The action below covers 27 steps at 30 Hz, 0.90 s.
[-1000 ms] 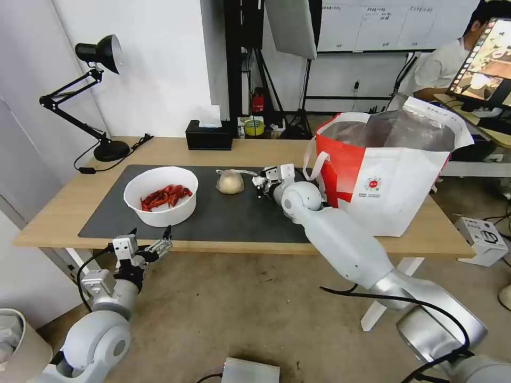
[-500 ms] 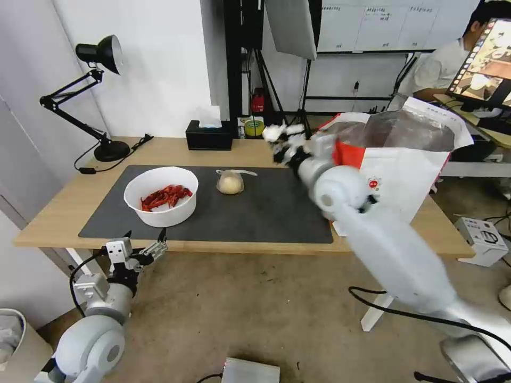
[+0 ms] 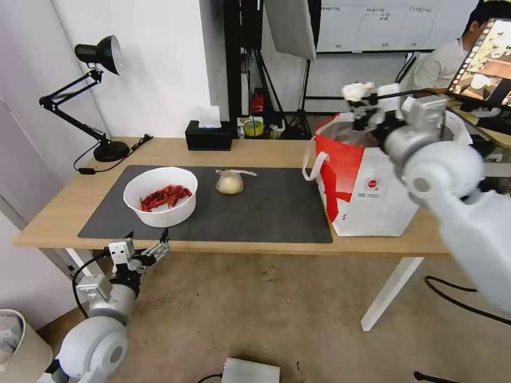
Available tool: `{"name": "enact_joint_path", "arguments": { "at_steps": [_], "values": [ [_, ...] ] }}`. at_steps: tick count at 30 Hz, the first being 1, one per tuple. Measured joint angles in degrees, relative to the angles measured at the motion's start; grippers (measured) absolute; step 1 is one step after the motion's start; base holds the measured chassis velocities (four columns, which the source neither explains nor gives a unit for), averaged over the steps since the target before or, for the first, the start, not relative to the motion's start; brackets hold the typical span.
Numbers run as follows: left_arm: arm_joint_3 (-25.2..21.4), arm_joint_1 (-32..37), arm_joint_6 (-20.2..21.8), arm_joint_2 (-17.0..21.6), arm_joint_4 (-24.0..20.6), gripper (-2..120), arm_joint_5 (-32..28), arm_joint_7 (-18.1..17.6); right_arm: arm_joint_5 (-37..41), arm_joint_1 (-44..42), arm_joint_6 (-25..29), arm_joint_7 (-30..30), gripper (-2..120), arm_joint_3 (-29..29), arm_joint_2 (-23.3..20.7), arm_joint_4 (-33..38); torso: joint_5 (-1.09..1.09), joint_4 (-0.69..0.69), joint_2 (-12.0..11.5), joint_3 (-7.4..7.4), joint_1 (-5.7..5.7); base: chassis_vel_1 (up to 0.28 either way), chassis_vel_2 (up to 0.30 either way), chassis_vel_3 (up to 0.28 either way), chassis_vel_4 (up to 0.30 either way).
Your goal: Pick up the trash from the table and place it into the takeout bag.
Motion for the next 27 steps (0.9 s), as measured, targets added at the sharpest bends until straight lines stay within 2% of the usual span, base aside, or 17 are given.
{"name": "enact_joint_path", "arguments": {
  "at_steps": [3,6,12,14,16,17,19,22,23,26,27],
  "values": [
    [-0.1,-0.1,0.0,0.3,-0.1,100,-0.3,0.0,0.2,-0.8,-0.3,0.1,0,0.5,-0.6,-0.7,0.00,0.01,0.0,0.00,0.00,0.000,0.000,0.000,0.000],
    [-0.5,-0.5,0.0,0.5,0.1,100,-1.0,0.0,3.4,-2.2,-1.4,4.0,0,1.7,-0.6,-1.2,-0.01,0.01,0.0,0.00,0.00,0.000,0.000,0.000,0.000],
    [-0.8,-0.1,-0.1,0.8,0.1,100,-1.2,0.1,4.8,-3.6,-2.7,7.1,1,2.3,-0.6,-1.3,-0.01,0.01,0.0,0.01,0.00,0.000,0.000,0.000,0.000],
    [-0.9,0.0,-0.2,0.6,-0.2,100,-1.2,0.1,5.2,-3.6,-3.0,7.8,10,2.4,-0.9,-1.1,-0.01,0.02,0.0,0.01,0.00,0.000,0.000,0.000,0.000],
    [-0.9,0.1,-0.2,0.5,-0.3,100,-1.2,0.1,5.3,-3.5,-3.1,8.0,14,2.5,-1.1,-1.1,-0.01,0.02,0.0,0.00,0.00,0.000,0.000,0.000,0.000],
    [-0.9,0.2,-0.2,0.4,-0.5,100,-1.2,0.1,5.5,-3.4,-3.2,8.1,21,2.5,-1.4,-1.0,-0.01,0.01,0.0,0.00,0.00,0.000,0.000,0.000,0.000],
    [-0.9,0.2,-0.2,0.4,-0.7,100,-1.1,0.1,5.6,-3.3,-3.3,8.2,24,2.6,-1.7,-0.9,-0.01,0.01,0.0,0.00,0.00,0.000,0.000,0.000,0.000],
    [-0.8,0.3,-0.2,0.1,-1.2,100,-0.9,0.1,5.7,-3.3,-3.6,8.1,40,2.8,-2.7,-0.5,-0.02,0.01,0.0,0.00,0.00,0.000,0.000,0.000,0.000],
    [-0.8,0.3,-0.2,0.1,-1.2,100,-0.9,0.1,5.7,-3.3,-3.6,8.1,40,2.8,-2.7,-0.5,-0.02,0.01,0.0,0.00,0.00,0.000,0.000,0.000,0.000],
    [-0.9,0.7,-0.2,-0.1,-1.7,100,-0.7,0.1,5.7,-3.5,-3.7,8.1,53,2.9,-2.9,-0.3,-0.01,0.01,0.0,0.00,0.00,0.000,0.000,0.000,0.000],
    [-0.9,0.7,-0.2,-0.1,-1.7,100,-0.7,0.1,5.7,-3.5,-3.7,8.1,53,2.9,-2.9,-0.3,-0.01,0.01,0.0,0.00,0.00,0.000,0.000,0.000,0.000]
  ]
}}
